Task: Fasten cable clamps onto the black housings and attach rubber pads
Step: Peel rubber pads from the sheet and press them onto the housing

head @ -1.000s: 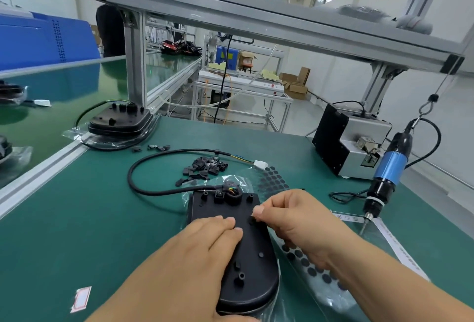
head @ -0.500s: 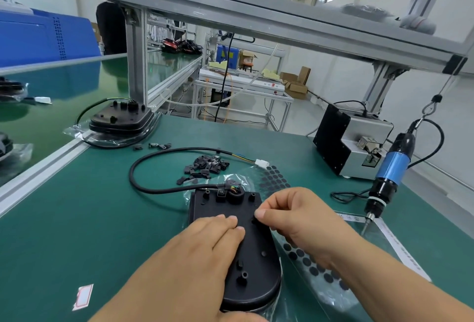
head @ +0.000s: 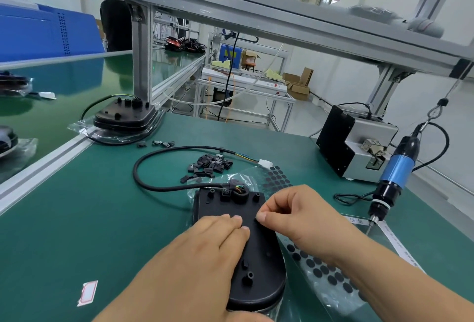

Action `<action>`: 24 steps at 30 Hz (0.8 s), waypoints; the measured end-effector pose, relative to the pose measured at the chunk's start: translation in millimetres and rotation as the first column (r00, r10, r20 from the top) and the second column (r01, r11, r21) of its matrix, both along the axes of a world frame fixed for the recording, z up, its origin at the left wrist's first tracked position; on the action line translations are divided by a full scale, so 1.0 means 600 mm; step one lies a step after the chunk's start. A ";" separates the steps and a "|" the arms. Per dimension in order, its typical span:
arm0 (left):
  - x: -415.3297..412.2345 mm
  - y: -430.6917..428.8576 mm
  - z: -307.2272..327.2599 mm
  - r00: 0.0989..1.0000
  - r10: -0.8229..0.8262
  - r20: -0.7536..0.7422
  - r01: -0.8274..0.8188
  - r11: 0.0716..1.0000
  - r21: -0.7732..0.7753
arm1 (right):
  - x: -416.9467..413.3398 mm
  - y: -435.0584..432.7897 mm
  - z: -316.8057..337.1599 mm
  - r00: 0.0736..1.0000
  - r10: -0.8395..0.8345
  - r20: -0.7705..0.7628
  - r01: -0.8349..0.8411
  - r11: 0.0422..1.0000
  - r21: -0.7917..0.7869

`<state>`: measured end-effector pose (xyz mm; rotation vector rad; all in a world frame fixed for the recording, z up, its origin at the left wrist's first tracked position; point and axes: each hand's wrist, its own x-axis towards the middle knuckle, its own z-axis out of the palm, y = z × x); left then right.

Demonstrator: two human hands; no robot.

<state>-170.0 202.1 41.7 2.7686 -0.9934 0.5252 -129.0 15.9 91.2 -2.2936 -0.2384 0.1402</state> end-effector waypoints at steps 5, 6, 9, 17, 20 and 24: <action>0.002 0.004 0.011 0.999 -0.006 -0.034 0.006 1.000 -0.013 | -0.004 0.003 -0.002 1.000 -0.002 0.028 0.002 1.000 -0.016; 0.004 0.004 0.013 1.000 -0.004 -0.015 0.004 1.000 -0.002 | -0.004 0.003 0.000 1.000 -0.004 0.022 0.004 1.000 -0.014; 0.010 0.003 0.021 1.000 0.005 0.023 -0.005 1.000 0.025 | -0.005 0.004 0.004 1.000 -0.002 -0.001 0.002 1.000 -0.024; 0.020 -0.005 0.034 0.999 0.030 -0.034 -0.028 0.997 0.074 | -0.002 0.009 0.011 0.999 -0.015 -0.040 0.013 0.999 -0.051; 0.022 -0.008 0.033 0.996 0.044 -0.074 -0.035 0.993 0.115 | -0.003 0.010 0.012 0.999 -0.015 -0.043 0.012 0.997 -0.072; 0.026 -0.007 0.036 0.995 0.042 -0.092 -0.031 0.993 0.117 | -0.002 0.011 0.015 0.998 -0.033 -0.056 0.028 0.996 -0.090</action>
